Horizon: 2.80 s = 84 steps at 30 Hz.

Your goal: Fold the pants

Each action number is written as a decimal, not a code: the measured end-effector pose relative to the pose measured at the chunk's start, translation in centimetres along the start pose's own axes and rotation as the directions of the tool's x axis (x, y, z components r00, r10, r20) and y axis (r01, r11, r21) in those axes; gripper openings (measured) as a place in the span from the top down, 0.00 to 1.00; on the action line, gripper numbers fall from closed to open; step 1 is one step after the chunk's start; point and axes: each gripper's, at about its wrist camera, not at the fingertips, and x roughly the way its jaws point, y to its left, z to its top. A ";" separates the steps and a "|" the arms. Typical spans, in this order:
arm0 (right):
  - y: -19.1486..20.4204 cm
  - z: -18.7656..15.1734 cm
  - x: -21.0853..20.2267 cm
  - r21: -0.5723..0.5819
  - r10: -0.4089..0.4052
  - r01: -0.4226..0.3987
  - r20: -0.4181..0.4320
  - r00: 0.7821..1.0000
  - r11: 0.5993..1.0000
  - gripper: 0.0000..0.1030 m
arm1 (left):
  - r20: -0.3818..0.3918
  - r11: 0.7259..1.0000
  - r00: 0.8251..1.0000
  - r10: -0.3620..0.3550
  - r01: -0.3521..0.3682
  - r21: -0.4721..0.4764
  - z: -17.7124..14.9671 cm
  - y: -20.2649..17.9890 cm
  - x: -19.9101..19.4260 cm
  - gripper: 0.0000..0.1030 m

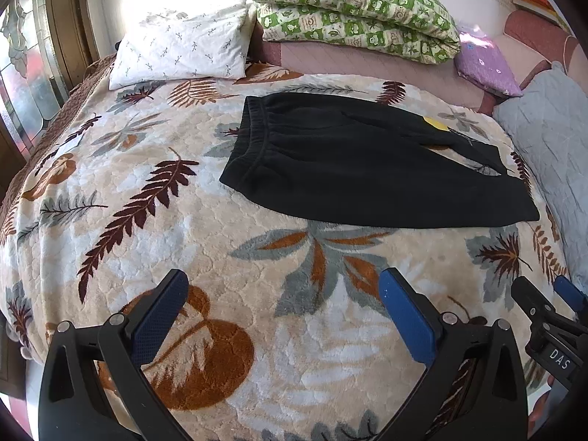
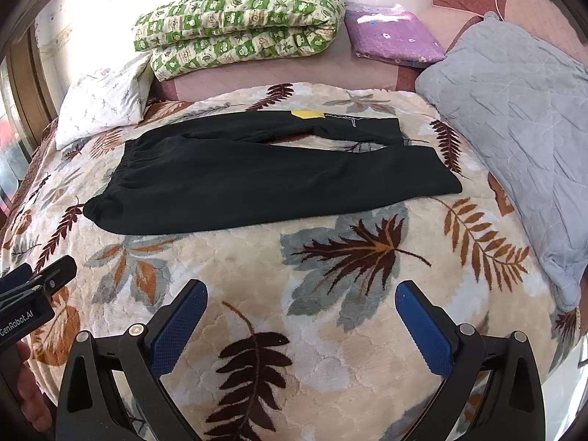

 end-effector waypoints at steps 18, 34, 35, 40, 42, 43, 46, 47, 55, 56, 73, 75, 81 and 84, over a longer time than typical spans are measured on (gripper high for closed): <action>-8.7 9.0 2.8 0.107 0.070 -0.070 0.005 0.998 0.992 0.00 | -0.149 1.000 0.989 -0.026 0.026 -0.002 11.8 2.7 6.0 0.00; -20.6 23.9 25.1 0.287 0.186 -0.099 -0.294 0.938 0.953 0.33 | -0.373 0.984 0.925 -0.070 0.002 -0.179 23.9 7.7 20.5 0.00; -20.6 24.1 25.5 0.294 0.206 -0.118 -0.290 0.935 0.949 0.36 | -0.382 0.982 0.920 -0.092 0.021 -0.186 24.2 7.7 21.0 0.00; -20.5 24.3 26.5 0.316 0.258 -0.164 -0.283 0.924 0.934 0.44 | -0.426 0.963 0.883 -0.196 0.091 -0.254 24.6 7.6 23.1 0.00; -20.4 24.5 26.9 0.315 0.253 -0.157 -0.291 0.923 0.936 0.44 | -0.434 0.964 0.878 -0.203 0.102 -0.245 24.9 7.2 23.8 0.00; -20.5 24.6 27.0 0.315 0.254 -0.159 -0.290 0.923 0.936 0.44 | -0.434 0.966 0.878 -0.201 0.103 -0.239 25.0 7.1 24.1 0.00; -20.7 24.8 27.2 0.320 0.259 -0.164 -0.283 0.924 0.933 0.44 | -0.429 0.967 0.879 -0.208 0.120 -0.222 25.5 6.8 24.9 0.00; -20.8 24.9 27.3 0.320 0.261 -0.166 -0.282 0.923 0.933 0.44 | -0.430 0.966 0.875 -0.221 0.135 -0.221 25.6 6.7 25.3 0.00; -20.7 25.9 28.3 0.267 0.277 -0.202 -0.285 0.917 0.942 0.44 | -0.462 0.975 0.860 -0.216 0.170 -0.141 25.8 5.4 26.1 0.51; -20.6 25.9 28.3 0.259 0.277 -0.204 -0.284 0.918 0.944 0.49 | -0.465 0.979 0.862 -0.203 0.163 -0.126 25.8 5.3 26.1 0.62; -21.5 26.1 26.8 0.186 0.258 -0.213 -0.268 0.928 0.959 0.85 | -0.456 0.997 0.887 -0.073 0.059 -0.045 25.1 4.9 25.5 0.93; -21.2 25.9 27.3 0.207 0.285 -0.232 -0.280 0.917 0.950 0.85 | -0.468 0.996 0.880 -0.085 0.062 -0.065 25.1 4.7 26.2 0.82; -21.2 25.0 28.4 0.238 0.289 -0.222 -0.301 0.909 0.946 0.87 | -0.445 0.991 0.891 -0.088 0.033 -0.130 25.9 5.5 25.9 0.94; -20.1 25.2 27.5 0.130 0.221 -0.190 -0.295 0.930 0.973 0.91 | -0.415 0.989 0.906 -0.084 0.026 -0.143 26.2 6.3 24.6 0.95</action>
